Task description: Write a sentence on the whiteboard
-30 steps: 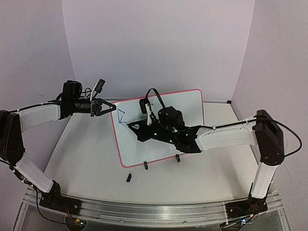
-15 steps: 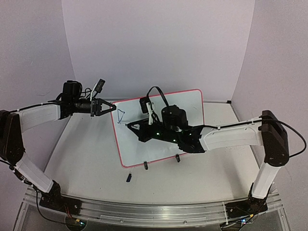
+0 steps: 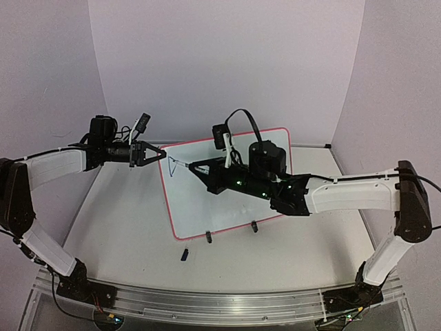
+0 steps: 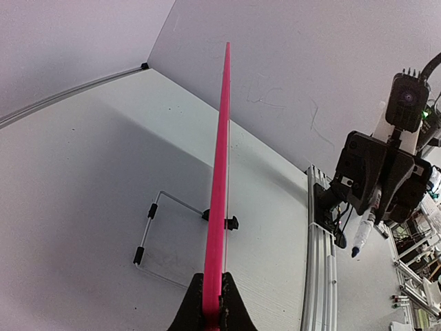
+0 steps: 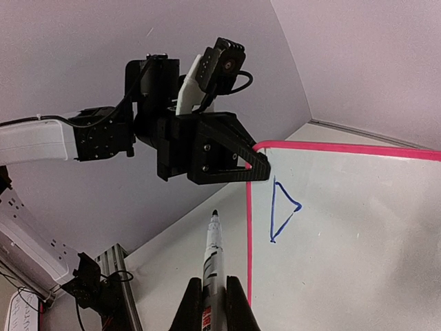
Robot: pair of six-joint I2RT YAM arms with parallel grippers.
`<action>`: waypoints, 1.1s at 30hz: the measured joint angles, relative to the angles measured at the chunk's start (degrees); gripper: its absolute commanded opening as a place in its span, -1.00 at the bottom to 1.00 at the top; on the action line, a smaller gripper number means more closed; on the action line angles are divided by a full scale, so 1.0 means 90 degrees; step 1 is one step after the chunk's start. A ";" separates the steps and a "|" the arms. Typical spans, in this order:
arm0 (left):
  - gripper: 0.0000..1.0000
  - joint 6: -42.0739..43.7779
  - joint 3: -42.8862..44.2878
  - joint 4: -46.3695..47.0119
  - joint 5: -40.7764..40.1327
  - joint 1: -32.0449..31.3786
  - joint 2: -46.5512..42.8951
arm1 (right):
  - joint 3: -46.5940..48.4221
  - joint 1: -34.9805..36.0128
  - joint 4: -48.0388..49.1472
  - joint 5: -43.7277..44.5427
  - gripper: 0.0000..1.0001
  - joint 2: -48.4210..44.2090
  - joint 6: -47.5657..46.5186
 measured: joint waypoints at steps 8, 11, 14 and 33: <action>-1.00 0.0061 0.0007 -0.0066 -0.0007 -0.0007 -0.0034 | 0.0002 -0.0170 -0.0002 -0.0044 -1.00 0.0413 -0.0002; -1.00 0.0061 0.0007 -0.0073 -0.0010 -0.0007 -0.0034 | 0.0017 -0.0209 -0.0049 -0.0044 -1.00 0.0546 -0.0002; -1.00 0.0068 0.0024 -0.0107 -0.0015 -0.0007 -0.0034 | 0.0092 -0.0257 -0.0085 -0.0046 -1.00 0.0675 -0.0002; -1.00 0.0083 0.0032 -0.0119 -0.0019 -0.0010 -0.0034 | 0.0466 -0.0328 -0.0083 0.0095 -1.00 0.1025 -0.0015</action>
